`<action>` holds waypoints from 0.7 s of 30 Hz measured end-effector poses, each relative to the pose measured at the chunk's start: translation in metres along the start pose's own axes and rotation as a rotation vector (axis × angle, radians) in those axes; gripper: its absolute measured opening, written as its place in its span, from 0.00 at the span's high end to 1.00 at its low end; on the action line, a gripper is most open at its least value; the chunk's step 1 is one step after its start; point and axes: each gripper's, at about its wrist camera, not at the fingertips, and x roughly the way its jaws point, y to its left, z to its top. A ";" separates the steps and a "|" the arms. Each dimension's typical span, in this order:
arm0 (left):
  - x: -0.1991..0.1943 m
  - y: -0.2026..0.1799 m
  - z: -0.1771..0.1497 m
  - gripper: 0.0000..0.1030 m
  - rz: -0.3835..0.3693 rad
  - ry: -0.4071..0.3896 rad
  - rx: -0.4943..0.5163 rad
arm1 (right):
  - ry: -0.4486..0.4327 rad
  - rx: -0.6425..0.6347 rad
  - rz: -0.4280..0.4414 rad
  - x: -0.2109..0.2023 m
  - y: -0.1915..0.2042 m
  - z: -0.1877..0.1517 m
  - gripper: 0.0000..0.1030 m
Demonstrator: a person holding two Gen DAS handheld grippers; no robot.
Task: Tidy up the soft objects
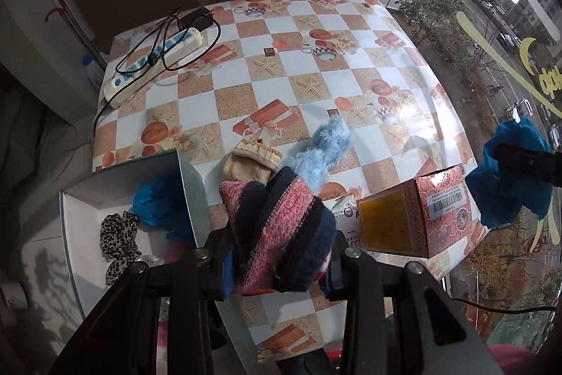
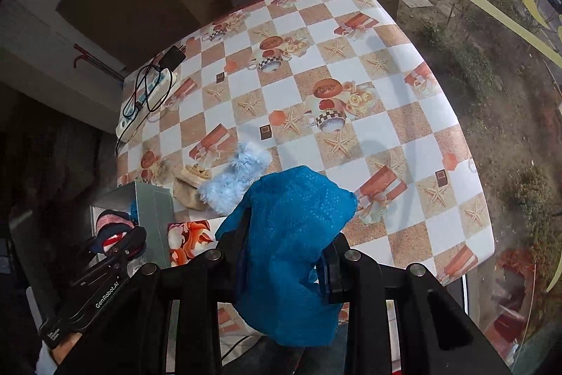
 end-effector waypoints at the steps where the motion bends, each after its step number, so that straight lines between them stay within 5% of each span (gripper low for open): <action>1: -0.002 0.005 -0.003 0.62 0.003 -0.003 -0.009 | 0.006 -0.017 0.008 0.001 0.009 -0.003 0.69; 21: -0.029 0.095 -0.065 0.62 0.080 -0.030 -0.213 | 0.102 -0.334 0.047 0.033 0.141 -0.035 0.69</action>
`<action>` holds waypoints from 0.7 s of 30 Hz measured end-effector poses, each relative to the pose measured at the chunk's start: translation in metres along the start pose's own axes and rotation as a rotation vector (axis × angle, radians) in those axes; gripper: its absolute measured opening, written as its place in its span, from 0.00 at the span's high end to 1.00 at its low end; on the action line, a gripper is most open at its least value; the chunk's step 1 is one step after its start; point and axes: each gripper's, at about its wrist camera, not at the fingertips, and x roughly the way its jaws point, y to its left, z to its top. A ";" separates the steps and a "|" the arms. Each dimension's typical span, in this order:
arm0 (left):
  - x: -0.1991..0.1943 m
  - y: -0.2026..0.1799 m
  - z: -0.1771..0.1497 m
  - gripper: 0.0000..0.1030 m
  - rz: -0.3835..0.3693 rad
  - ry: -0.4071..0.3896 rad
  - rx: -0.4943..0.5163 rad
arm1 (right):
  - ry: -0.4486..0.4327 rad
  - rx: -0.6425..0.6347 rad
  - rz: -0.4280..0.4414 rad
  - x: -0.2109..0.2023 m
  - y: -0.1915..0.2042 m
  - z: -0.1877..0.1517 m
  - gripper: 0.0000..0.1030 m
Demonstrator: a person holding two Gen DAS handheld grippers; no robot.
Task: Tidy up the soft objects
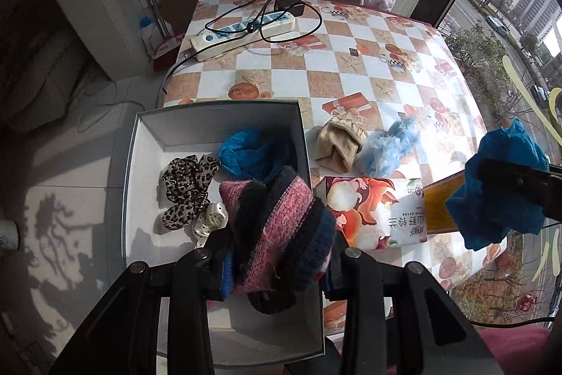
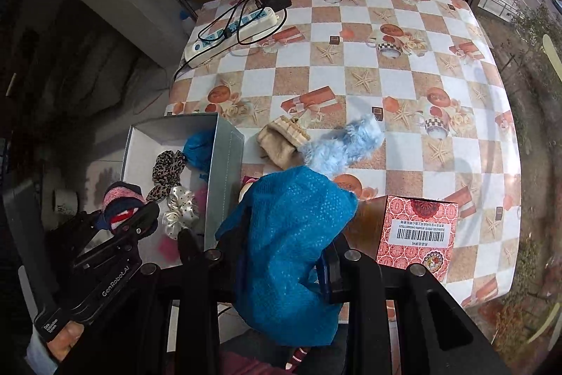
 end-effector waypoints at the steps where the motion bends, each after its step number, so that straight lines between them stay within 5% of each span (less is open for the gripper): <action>1: -0.001 0.004 -0.001 0.62 0.001 -0.001 -0.010 | 0.005 -0.015 0.002 0.002 0.005 0.000 0.69; 21: -0.003 0.055 -0.031 0.61 0.014 0.008 -0.163 | 0.090 -0.228 -0.003 0.027 0.075 -0.004 0.69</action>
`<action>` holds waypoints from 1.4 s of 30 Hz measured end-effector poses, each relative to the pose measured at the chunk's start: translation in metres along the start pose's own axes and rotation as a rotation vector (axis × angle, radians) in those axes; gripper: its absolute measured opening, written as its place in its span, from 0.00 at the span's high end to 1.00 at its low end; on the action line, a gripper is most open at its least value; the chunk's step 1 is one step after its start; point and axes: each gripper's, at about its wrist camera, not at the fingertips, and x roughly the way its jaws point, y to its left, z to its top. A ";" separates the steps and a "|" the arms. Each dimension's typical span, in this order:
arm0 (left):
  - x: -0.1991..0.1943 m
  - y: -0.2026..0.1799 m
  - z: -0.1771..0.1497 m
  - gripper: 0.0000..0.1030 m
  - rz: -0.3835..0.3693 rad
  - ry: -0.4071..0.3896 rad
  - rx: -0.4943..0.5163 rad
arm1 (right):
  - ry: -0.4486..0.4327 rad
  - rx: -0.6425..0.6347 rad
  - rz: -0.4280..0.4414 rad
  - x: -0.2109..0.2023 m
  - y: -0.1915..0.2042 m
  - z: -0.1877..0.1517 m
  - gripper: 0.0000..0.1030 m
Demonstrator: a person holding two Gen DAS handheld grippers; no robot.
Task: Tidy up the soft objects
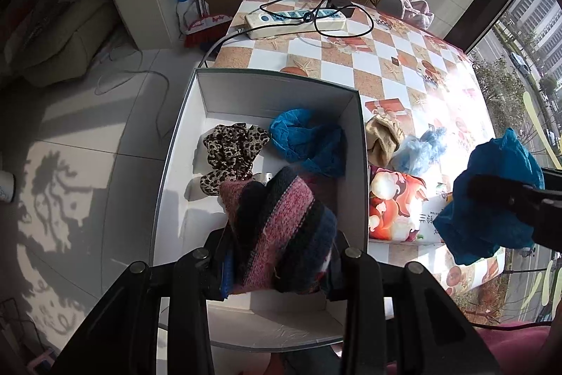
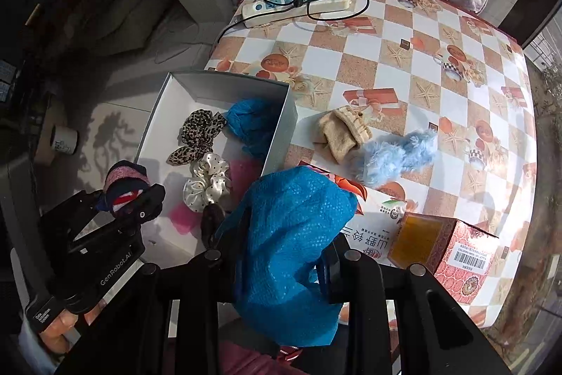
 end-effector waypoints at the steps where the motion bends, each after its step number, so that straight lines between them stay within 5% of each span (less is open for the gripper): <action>1: 0.000 0.001 -0.001 0.61 0.000 0.001 -0.004 | 0.002 -0.007 0.000 0.001 0.002 0.000 0.69; 42: 0.011 0.032 -0.019 0.61 0.015 0.060 -0.097 | 0.058 -0.164 0.014 0.029 0.051 0.017 0.69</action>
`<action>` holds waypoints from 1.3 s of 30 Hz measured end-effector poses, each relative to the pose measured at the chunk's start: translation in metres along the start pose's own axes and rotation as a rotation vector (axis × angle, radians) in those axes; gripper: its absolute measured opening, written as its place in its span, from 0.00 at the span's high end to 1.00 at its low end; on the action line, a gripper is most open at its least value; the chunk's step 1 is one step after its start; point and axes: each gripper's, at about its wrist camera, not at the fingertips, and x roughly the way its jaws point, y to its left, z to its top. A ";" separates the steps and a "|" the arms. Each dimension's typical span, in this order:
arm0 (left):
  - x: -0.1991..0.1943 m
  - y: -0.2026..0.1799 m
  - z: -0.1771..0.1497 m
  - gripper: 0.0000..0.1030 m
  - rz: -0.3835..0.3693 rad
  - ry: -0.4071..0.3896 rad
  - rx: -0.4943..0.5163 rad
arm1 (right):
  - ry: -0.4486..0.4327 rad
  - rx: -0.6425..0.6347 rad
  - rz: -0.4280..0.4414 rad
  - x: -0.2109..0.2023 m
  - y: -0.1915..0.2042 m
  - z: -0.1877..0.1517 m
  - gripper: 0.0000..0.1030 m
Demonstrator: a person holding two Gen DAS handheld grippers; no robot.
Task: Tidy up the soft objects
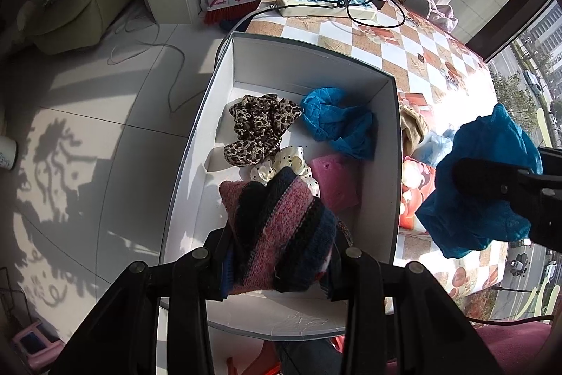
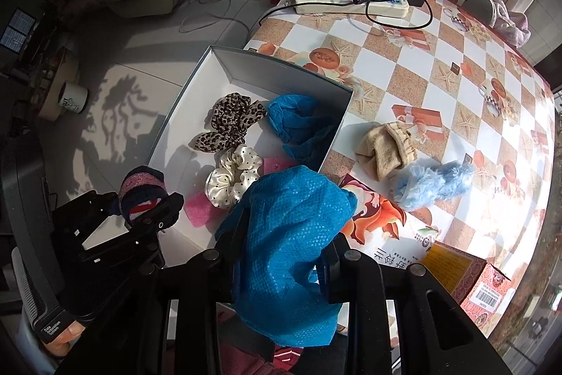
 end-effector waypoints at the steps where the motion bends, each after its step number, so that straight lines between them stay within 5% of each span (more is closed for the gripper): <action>1: 0.001 0.001 -0.001 0.61 0.000 0.005 -0.005 | 0.003 -0.003 0.002 0.002 0.002 0.001 0.69; 18: 0.009 0.008 -0.010 0.57 0.015 0.034 -0.024 | 0.028 -0.061 0.020 0.025 0.029 0.025 0.69; 22: 0.009 0.005 -0.011 0.23 0.037 0.028 -0.024 | 0.033 -0.069 0.025 0.027 0.032 0.029 0.68; 23: 0.009 0.005 -0.011 0.22 0.041 0.025 -0.025 | 0.034 -0.069 0.027 0.027 0.032 0.030 0.66; 25: 0.009 0.005 -0.011 0.22 0.038 0.031 -0.031 | 0.030 -0.069 0.033 0.026 0.033 0.031 0.44; 27: 0.009 0.007 -0.011 0.19 0.011 0.028 -0.051 | 0.013 -0.061 0.033 0.022 0.033 0.031 0.33; 31: 0.002 0.012 -0.010 0.00 -0.053 -0.021 -0.096 | 0.014 -0.042 0.046 0.020 0.028 0.034 0.17; 39: -0.019 0.010 0.001 0.00 -0.129 -0.122 -0.098 | 0.063 0.034 0.081 0.018 0.002 0.032 0.17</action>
